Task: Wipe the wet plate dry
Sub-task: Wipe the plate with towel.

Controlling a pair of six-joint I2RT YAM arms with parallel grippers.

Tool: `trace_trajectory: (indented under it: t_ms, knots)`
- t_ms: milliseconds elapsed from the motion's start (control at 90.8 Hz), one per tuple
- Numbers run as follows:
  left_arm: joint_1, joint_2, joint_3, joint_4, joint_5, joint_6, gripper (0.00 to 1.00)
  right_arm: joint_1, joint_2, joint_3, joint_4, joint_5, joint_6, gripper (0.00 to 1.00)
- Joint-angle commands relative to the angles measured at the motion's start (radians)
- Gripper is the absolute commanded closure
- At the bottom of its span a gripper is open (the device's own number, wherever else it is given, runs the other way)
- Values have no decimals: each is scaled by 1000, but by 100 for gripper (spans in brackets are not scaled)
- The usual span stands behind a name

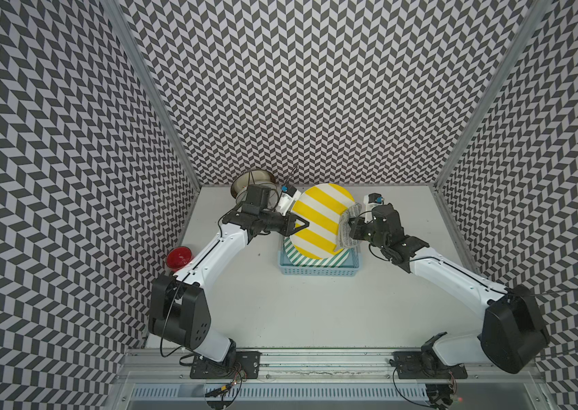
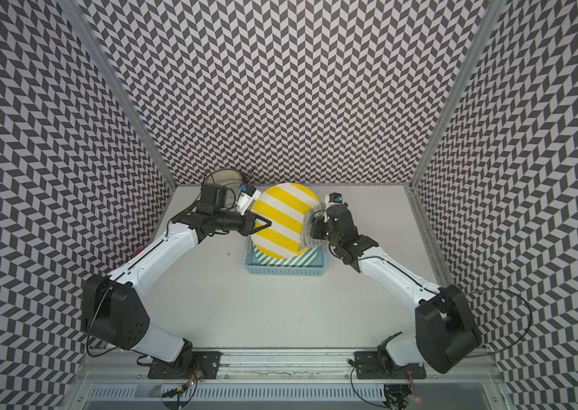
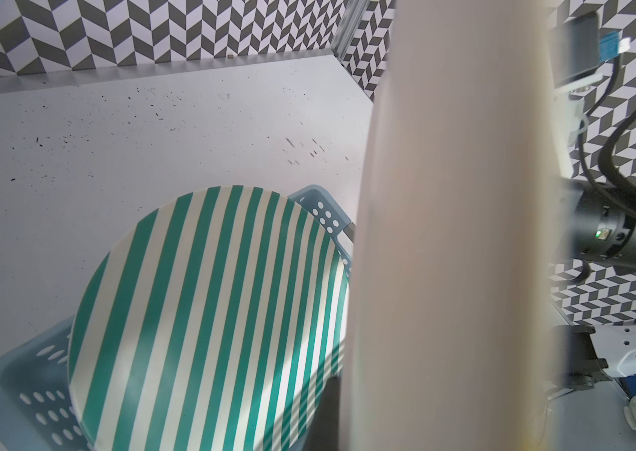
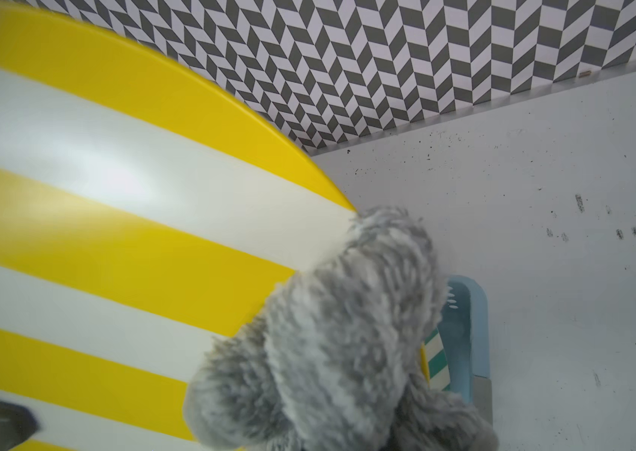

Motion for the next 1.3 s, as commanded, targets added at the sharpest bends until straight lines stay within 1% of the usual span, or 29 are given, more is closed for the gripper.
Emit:
trace_trajectory:
  t_ms: [0,165,319,463,617,727,826,892,1113,1289]
  knots:
    - [-25,-69,46,115,193,29,100,57,9,-10,38,-29,-30,100]
    - [-25,-69,35,129,192,22,100,230,55,57,63,18,-68,100]
    - [-25,-67,32,136,194,16,100,322,126,135,82,4,-70,100]
    - [-25,-64,33,139,197,11,100,365,189,203,84,-23,-70,100]
    - [-25,-59,26,142,195,12,100,382,218,233,95,-52,-56,100]
    - [-25,-61,25,141,194,12,100,380,212,214,86,-14,-46,100]
    - [-25,-63,29,140,195,12,100,369,191,175,55,85,-20,100]
    - [-25,-66,33,139,194,14,100,346,162,122,52,108,-2,100]
    - [-25,-73,40,129,197,21,100,216,36,-95,68,115,58,100]
    - [-25,-77,54,104,191,48,100,39,-46,-193,66,40,88,100]
